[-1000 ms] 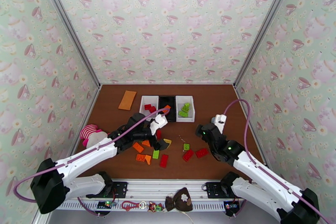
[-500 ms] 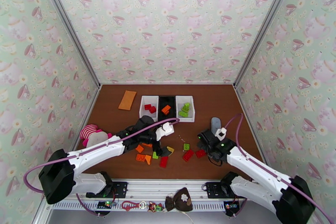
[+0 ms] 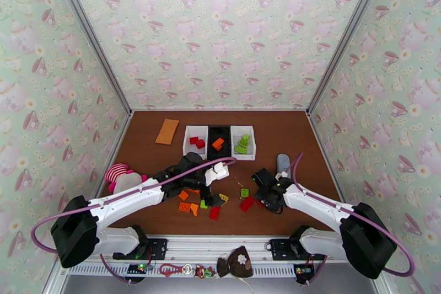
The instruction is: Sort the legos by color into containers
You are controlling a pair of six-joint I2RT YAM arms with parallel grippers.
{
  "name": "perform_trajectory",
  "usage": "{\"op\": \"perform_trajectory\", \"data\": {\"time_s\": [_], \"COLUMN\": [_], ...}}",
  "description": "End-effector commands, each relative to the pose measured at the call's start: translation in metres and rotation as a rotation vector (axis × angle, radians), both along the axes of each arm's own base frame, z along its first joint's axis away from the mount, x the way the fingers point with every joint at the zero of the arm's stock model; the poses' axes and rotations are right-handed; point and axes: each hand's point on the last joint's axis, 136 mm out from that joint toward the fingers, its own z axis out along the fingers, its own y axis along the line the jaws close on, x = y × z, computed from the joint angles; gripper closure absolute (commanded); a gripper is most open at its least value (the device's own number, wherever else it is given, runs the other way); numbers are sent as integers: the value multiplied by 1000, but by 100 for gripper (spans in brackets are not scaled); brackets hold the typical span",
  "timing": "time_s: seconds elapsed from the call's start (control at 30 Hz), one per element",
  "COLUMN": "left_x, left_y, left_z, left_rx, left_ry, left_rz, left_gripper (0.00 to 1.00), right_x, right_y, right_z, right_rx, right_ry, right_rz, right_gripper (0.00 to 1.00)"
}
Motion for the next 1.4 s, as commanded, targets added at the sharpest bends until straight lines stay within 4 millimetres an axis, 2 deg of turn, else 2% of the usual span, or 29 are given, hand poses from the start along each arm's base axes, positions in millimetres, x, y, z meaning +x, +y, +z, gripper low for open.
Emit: {"op": "perform_trajectory", "data": {"time_s": [0.0,0.1,0.23,0.37,0.53,0.7,0.87,1.0,1.2,1.37], "left_x": [-1,-1,-1,-2,2,5,17,21,28,31], "left_y": [-6,-5,-2,4,13,26,57,78,106,123], "left_z": [18,20,26,29,34,40,39,50,62,65], "left_rx": [-47,-49,-66,-78,-80,-87,-26,-50,-112,-117], "left_ry": [-42,-39,-47,-63,-78,-82,-102,-121,-154,-160], "left_rz": [-30,-23,0,27,87,176,338,440,599,685], "left_gripper": [0,0,0,0,0,0,0,0,0,0], "right_x": [1,3,10,20,44,83,122,153,199,228], "right_y": [0,-2,-2,-1,16,48,81,123,180,220], "right_z": [-1,4,15,30,60,102,131,143,164,162], "right_rx": [7,-1,-4,-12,37,50,45,101,191,245], "right_ry": [-14,-31,-76,-140,-294,-447,-529,-566,-659,-660], "right_rz": [-5,-1,14,57,149,319,410,520,623,700], "right_gripper": [69,80,81,86,84,84,85,91,89,84]}}
